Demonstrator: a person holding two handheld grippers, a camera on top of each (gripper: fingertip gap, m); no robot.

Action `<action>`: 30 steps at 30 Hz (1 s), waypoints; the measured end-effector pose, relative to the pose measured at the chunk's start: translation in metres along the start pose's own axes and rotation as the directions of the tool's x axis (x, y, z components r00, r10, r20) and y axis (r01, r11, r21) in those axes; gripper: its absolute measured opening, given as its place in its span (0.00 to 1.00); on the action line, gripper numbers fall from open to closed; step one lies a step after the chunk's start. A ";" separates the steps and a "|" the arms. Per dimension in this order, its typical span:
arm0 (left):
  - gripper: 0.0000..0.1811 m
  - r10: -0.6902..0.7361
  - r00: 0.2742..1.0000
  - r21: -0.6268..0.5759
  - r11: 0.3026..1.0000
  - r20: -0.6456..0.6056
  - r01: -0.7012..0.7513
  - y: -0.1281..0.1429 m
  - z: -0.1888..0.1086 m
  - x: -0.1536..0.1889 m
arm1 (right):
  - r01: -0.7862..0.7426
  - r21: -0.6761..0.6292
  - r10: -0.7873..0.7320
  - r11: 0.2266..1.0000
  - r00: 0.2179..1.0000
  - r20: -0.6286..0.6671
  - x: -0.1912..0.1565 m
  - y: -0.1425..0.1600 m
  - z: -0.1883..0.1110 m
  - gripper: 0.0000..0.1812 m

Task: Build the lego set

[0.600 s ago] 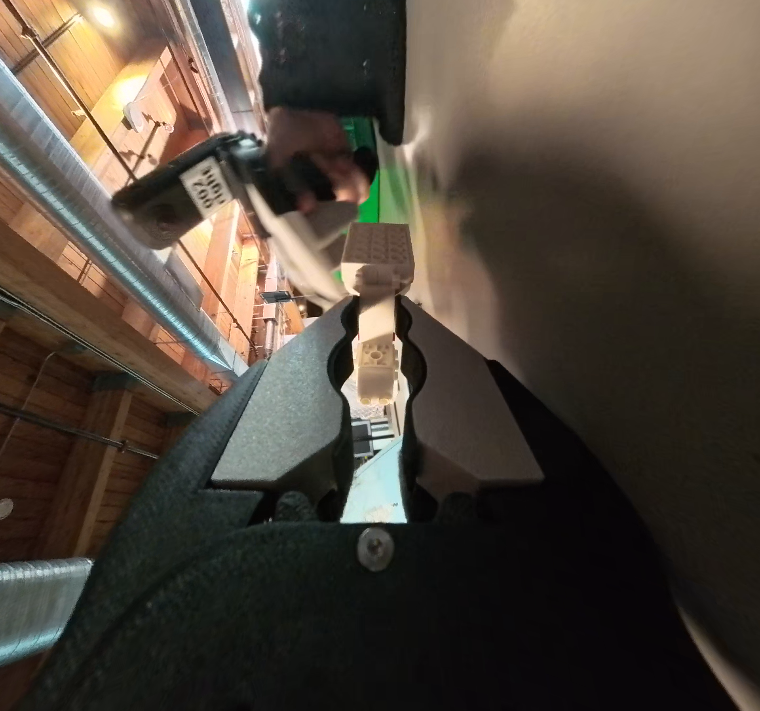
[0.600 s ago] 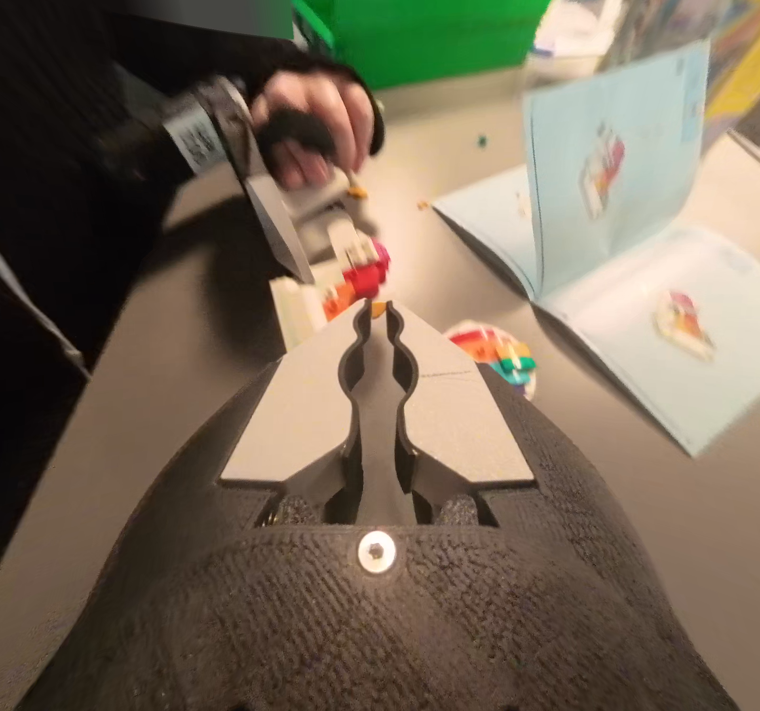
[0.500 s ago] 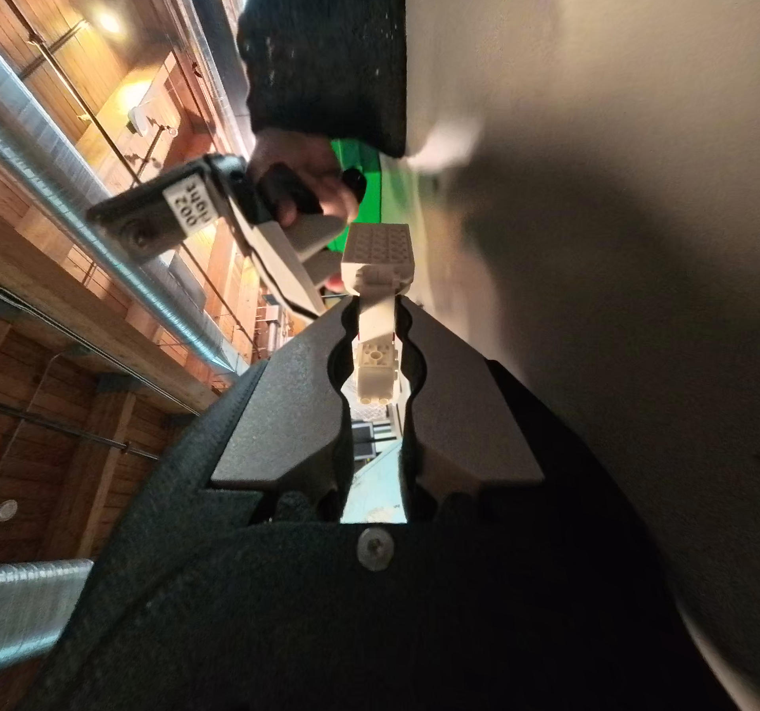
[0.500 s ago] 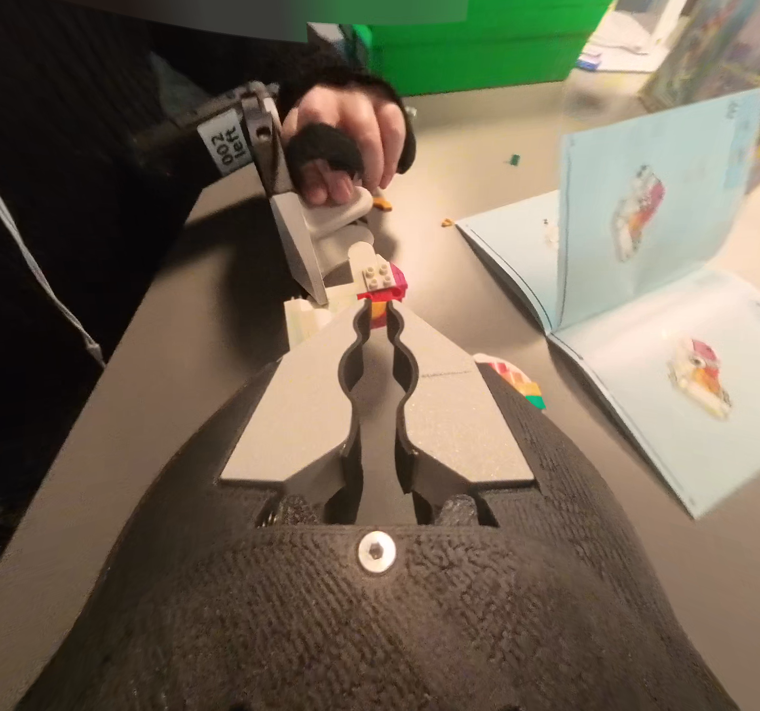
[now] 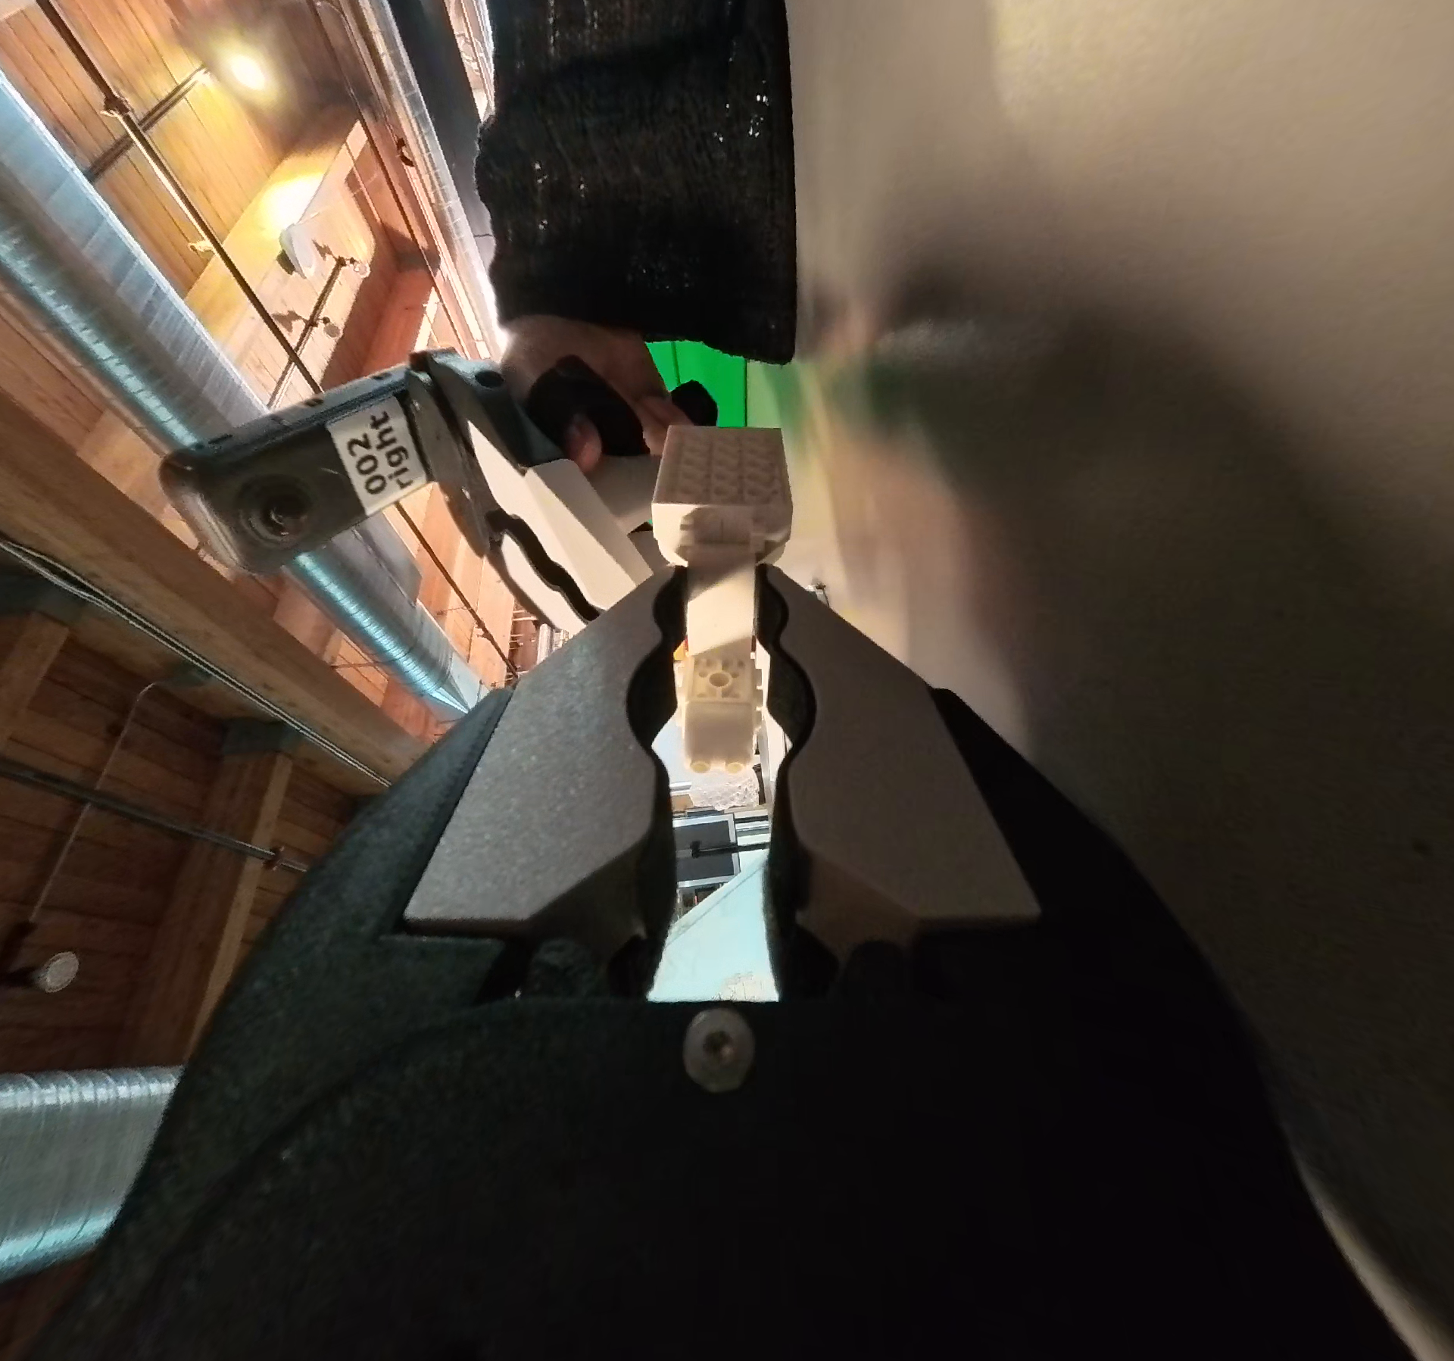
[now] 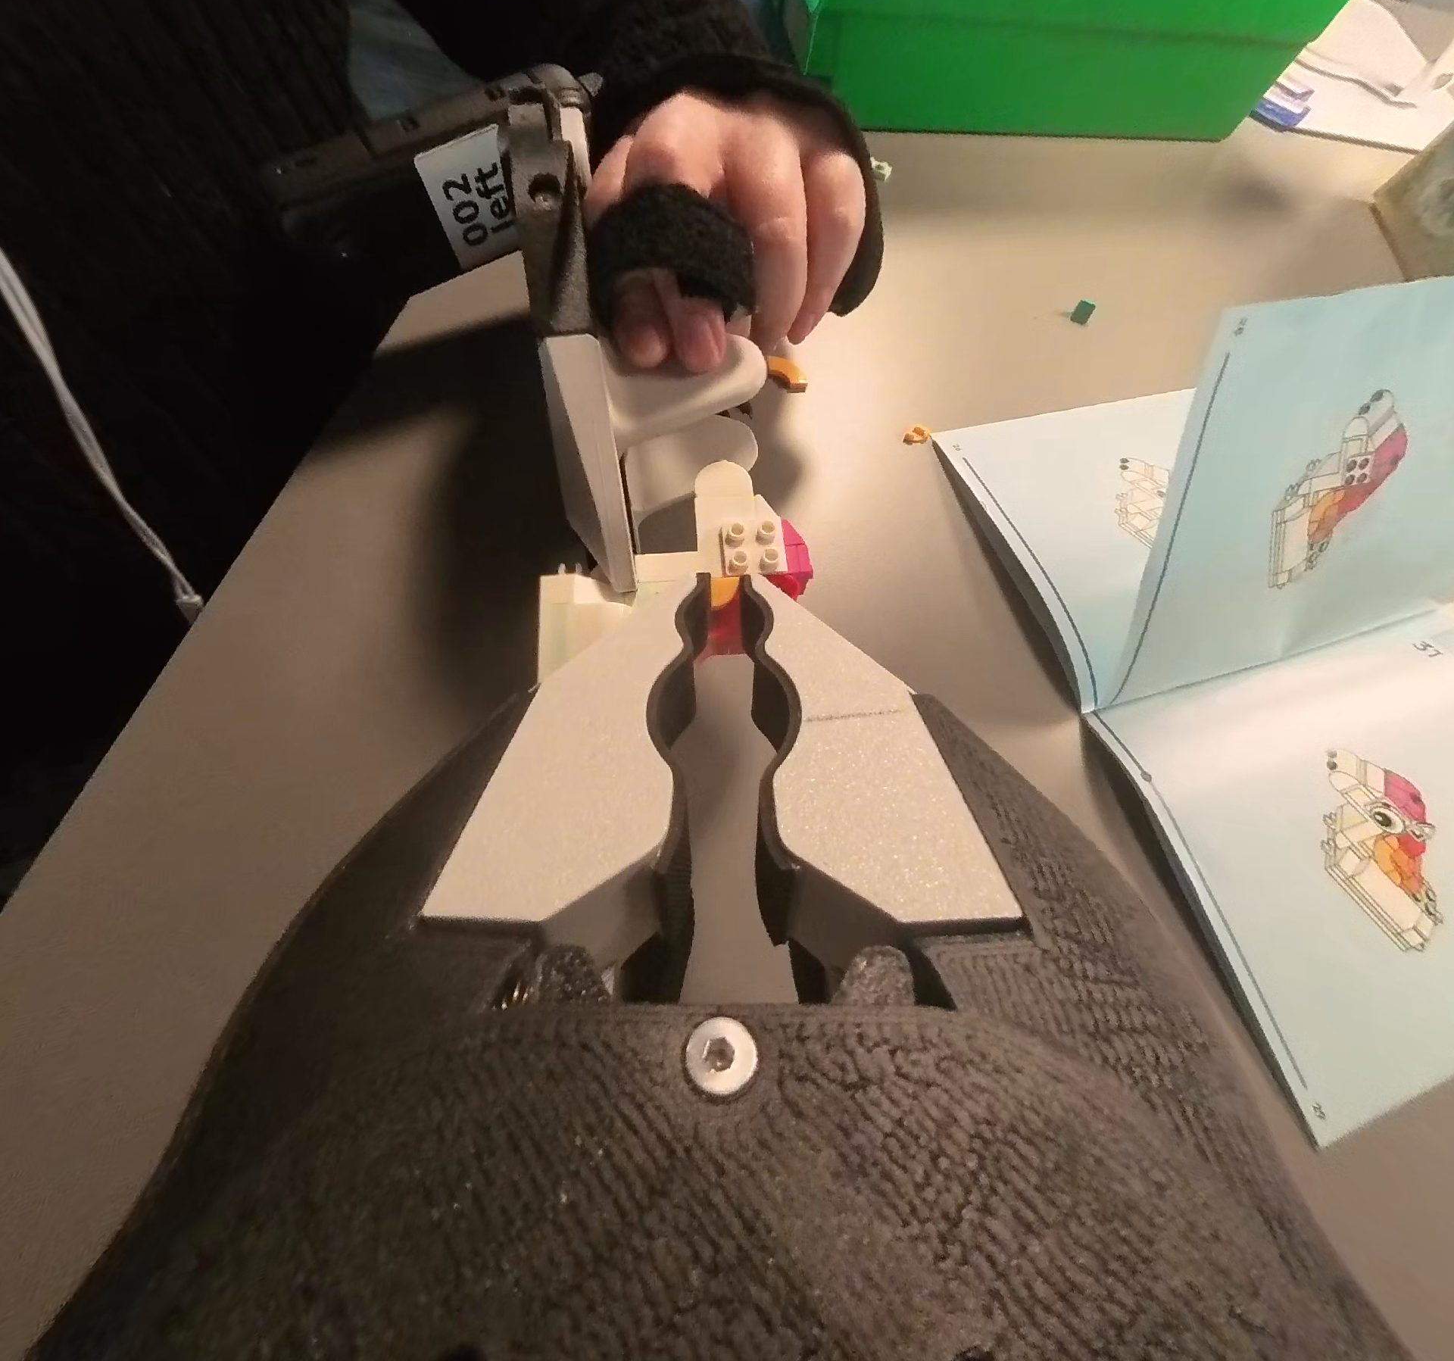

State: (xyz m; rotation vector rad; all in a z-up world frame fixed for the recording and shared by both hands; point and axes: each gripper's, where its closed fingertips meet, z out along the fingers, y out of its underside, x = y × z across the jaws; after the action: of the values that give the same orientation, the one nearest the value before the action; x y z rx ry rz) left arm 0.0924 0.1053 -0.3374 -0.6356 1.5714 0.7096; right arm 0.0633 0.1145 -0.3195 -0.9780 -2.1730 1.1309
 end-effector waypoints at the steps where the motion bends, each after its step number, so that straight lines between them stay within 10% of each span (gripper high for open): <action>1: 0.09 0.000 1.000 -0.001 1.000 0.000 0.000 0.000 0.000 0.000 | 0.002 -0.001 -0.002 1.000 1.000 -0.007 0.001 0.000 0.000 0.03; 30: 0.09 -0.026 1.000 -0.023 0.999 -0.002 0.026 0.004 0.002 0.001 | 0.027 0.001 -0.027 1.000 0.996 -0.084 0.005 -0.003 -0.002 0.09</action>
State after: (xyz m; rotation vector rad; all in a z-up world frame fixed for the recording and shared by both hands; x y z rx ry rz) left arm 0.0908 0.1096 -0.3383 -0.6730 1.5565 0.7091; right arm 0.0598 0.1182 -0.3153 -0.9748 -2.1121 1.0604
